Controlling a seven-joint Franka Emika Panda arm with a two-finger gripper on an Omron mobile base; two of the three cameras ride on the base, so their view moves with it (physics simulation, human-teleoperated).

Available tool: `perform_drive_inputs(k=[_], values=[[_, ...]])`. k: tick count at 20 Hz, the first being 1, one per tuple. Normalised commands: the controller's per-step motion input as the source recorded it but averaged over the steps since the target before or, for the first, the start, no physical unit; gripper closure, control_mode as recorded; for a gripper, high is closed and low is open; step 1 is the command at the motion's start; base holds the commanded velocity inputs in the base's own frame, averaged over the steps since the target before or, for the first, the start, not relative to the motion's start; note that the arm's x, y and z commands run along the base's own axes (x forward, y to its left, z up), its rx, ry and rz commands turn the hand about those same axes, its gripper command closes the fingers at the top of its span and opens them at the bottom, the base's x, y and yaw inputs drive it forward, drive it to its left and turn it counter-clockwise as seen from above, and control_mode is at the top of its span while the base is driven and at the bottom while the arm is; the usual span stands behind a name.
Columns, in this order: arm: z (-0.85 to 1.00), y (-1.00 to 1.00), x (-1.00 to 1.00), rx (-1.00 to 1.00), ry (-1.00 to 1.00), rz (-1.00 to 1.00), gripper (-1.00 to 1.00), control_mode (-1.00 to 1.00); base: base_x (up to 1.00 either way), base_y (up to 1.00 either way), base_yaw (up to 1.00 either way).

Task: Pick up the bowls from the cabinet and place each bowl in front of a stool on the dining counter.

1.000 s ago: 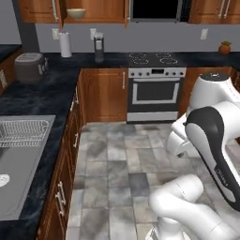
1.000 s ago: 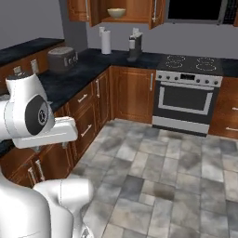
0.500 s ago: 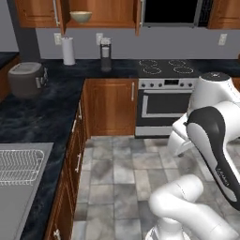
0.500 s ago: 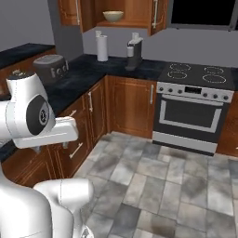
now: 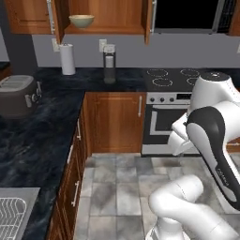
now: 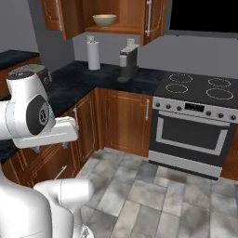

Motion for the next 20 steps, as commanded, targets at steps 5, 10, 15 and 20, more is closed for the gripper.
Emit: perform_drive_inputs(k=[5, 10, 15, 20], values=[[0.0, 0.0, 0.0, 0.0, 0.0, 0.0, -1.0, 1.0, 1.0, 0.35, 0.02], [0.0, 0.0, 0.0, 0.0, 0.0, 0.0, -1.0, 1.0, 0.88, 0.35, 0.01], [0.0, 0.0, 0.0, 0.0, 0.0, 0.0, -1.0, 1.0, 0.79, 0.07, 0.01], [0.0, 0.0, 0.0, 0.0, 0.0, 0.0, -1.0, 1.0, 0.86, 0.26, 0.0]])
